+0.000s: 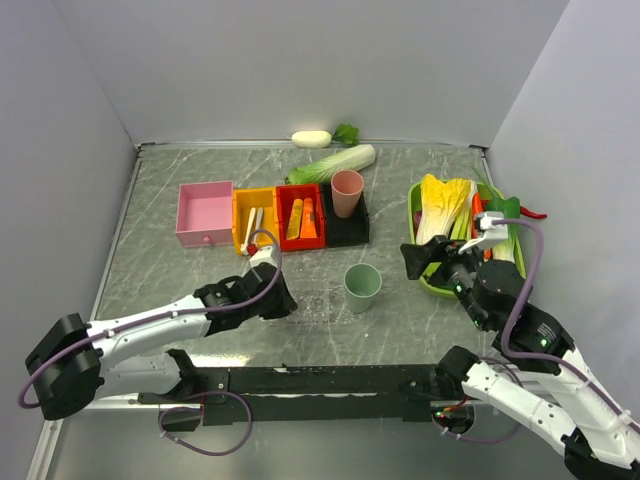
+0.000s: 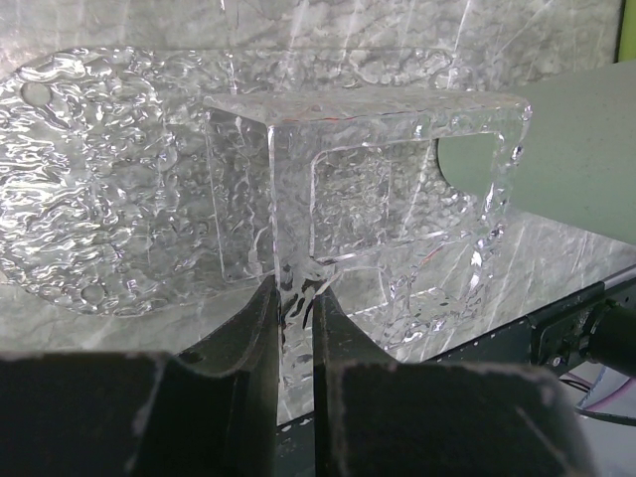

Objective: Prepare toiletry sets of a toothbrush and toothpaste on the tray

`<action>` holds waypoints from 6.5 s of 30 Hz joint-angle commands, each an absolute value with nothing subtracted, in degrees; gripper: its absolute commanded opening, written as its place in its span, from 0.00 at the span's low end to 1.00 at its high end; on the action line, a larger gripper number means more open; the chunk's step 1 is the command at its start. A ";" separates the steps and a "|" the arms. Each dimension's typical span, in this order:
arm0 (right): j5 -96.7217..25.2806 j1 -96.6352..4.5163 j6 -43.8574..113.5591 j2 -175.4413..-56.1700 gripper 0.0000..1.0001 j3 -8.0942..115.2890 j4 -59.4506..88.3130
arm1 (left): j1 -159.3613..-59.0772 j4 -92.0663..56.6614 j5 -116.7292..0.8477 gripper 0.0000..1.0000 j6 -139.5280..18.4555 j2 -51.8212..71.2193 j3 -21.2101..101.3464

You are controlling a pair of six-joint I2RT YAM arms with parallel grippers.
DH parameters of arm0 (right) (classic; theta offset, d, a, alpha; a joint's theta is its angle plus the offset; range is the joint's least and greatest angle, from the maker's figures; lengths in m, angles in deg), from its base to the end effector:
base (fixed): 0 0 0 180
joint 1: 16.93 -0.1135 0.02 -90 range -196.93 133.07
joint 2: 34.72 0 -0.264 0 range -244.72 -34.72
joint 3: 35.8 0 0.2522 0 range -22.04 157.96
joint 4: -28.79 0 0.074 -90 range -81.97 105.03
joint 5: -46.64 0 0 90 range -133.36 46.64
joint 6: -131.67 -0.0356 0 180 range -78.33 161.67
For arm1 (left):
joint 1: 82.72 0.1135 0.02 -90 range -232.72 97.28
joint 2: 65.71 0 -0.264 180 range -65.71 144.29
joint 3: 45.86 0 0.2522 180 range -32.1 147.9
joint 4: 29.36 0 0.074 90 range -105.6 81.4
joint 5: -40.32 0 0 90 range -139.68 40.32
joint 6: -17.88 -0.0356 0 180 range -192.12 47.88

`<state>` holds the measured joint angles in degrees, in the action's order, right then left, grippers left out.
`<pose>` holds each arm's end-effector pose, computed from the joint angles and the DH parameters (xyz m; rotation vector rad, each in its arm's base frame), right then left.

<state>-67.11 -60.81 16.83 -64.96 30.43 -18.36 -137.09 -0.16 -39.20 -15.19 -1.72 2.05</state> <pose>0.0824 0.0594 0.3740 0.0089 1.7765 0.5083 0.1353 -0.1777 0.2035 -0.1480 2.4623 -0.7096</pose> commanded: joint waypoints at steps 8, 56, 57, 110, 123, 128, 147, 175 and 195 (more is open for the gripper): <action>-70.08 -60.79 17.93 -62.76 0.85 29.38 -19.16 | -137.12 -4.35 -41.50 0.01 -12.61 1.44 6.22; -70.43 -60.79 17.41 -62.41 0.92 28.24 -19.16 | -137.21 0.66 -40.63 0.07 -12.00 5.13 9.65; -70.34 -60.79 17.41 -62.41 0.92 28.15 -19.08 | -137.21 0.66 -40.54 0.09 -12.00 5.13 9.65; -66.05 -60.79 17.58 -67.32 0.96 29.90 -20.22 | -127.47 5.85 -37.11 0.99 -28.25 -10.51 11.84; -47.79 -50.71 22.07 -84.99 0.91 36.06 -14.78 | -104.70 -1.35 -49.86 0.97 -53.21 1.00 32.04; -33.96 -39.09 23.29 -94.56 0.82 40.79 -12.39 | -102.32 -8.29 -47.75 0.97 -58.58 2.67 31.02; -37.21 -33.63 30.33 -135.17 0.54 69.97 -14.33 | -101.62 -14.37 -47.48 0.97 -58.32 3.90 23.89; -42.22 -34.86 29.10 -153.38 0.36 85.01 -17.76 | -101.62 -15.16 -51.00 0.98 -59.46 4.96 24.41; -43.27 -36.09 30.15 -152.15 0.00 85.63 -19.25 | -101.62 -15.07 -51.87 0.98 -59.37 5.40 24.76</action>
<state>-42.52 -35.41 29.37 -153.27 82.76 -18.62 -101.55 -12.13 -50.52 -58.95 5.71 24.13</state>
